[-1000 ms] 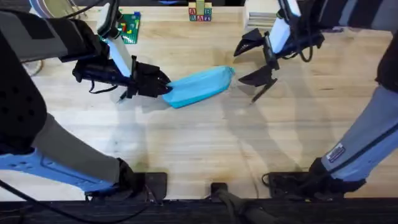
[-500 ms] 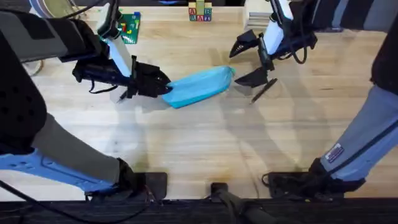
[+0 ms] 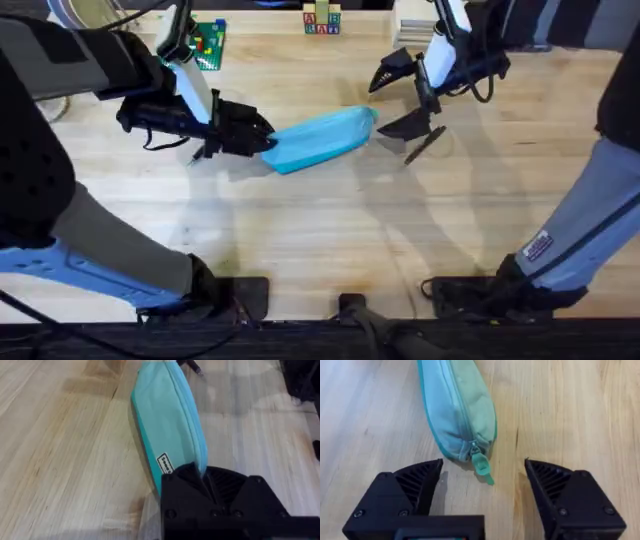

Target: Unzip the bag, pick up the pens from the table one at a time and place them inside, then zip the bag closed.

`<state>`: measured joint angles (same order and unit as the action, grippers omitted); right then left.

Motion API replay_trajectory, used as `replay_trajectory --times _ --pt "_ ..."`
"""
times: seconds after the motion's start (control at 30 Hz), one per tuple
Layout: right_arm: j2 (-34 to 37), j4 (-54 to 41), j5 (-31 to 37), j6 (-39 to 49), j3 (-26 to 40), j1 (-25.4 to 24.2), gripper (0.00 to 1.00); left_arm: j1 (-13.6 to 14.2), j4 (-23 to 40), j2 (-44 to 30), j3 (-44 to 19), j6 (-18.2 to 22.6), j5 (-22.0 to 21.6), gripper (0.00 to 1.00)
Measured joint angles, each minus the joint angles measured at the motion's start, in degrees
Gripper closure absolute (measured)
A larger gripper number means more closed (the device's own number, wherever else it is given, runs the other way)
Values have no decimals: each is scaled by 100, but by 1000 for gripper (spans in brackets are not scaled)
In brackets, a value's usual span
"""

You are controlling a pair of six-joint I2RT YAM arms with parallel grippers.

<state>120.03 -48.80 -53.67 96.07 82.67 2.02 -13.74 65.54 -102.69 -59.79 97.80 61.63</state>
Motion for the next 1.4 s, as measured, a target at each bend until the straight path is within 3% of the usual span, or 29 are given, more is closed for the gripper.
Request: replay_trajectory --times 1.4 --pt "0 -144 102 0 0 195 5 0 0 0 0 0 1 958"
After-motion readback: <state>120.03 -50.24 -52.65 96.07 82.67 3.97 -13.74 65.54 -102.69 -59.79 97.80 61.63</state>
